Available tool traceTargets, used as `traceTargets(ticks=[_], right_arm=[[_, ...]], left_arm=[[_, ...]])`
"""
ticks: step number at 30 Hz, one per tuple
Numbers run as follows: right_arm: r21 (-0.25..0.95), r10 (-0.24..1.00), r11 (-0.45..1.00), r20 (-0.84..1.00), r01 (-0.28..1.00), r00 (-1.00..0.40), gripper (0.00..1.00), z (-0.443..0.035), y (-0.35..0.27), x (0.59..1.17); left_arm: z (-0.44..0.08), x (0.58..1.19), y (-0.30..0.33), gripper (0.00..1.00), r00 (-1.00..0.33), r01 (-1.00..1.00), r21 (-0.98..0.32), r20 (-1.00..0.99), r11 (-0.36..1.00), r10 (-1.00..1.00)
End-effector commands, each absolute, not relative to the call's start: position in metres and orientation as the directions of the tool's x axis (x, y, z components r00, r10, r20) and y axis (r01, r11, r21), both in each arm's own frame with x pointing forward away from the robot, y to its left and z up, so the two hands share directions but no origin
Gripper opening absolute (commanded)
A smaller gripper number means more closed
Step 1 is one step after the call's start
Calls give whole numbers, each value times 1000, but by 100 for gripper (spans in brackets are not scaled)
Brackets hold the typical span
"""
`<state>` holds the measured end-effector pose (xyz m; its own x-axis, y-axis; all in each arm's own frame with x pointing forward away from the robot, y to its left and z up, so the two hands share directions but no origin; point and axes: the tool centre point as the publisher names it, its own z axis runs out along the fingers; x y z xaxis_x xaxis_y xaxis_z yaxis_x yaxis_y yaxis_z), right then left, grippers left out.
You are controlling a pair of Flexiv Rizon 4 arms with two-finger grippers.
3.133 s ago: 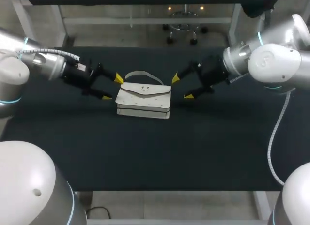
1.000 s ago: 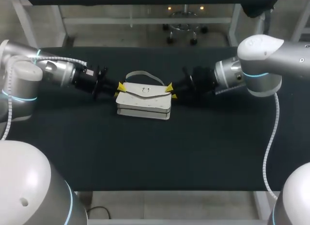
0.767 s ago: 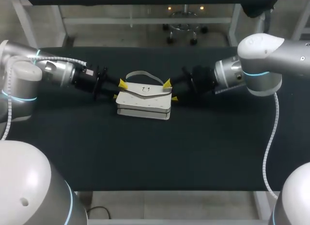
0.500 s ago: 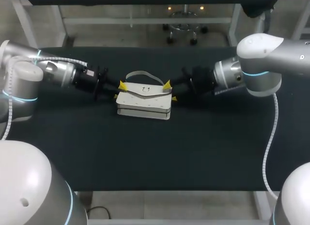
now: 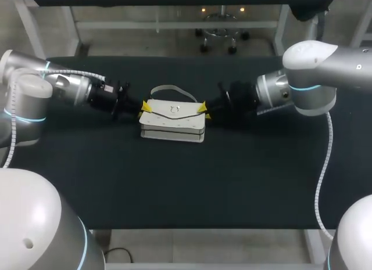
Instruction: Pick up the bag, open it, inspect its contents, close it, and place it on the opposite side
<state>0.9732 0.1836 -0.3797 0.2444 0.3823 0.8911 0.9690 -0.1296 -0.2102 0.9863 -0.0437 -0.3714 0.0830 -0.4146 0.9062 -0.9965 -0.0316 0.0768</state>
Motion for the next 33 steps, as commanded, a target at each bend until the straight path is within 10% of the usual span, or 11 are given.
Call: traceTargets(ticks=[1, 20, 24, 33], right_arm=[[-204, 383, -129, 892, 970, 239, 93, -376, 183, 971], [-177, 420, -120, 882, 977, 212, 100, -359, 175, 950], [-176, 425, -122, 880, 977, 211, 69, -357, 172, 944], [-144, 441, -116, 879, 983, 181, 49, -350, 170, 933]], left_arm=[[-368, 982, -42, 94, 69, -998, 61, 910, -34, -409], [-330, 961, -7, 100, 25, -994, -28, 884, -105, -468], [-329, 959, 4, 100, 39, -991, -29, 874, -132, -485], [-330, 957, 25, 100, 80, -985, -13, 851, -173, -519]])
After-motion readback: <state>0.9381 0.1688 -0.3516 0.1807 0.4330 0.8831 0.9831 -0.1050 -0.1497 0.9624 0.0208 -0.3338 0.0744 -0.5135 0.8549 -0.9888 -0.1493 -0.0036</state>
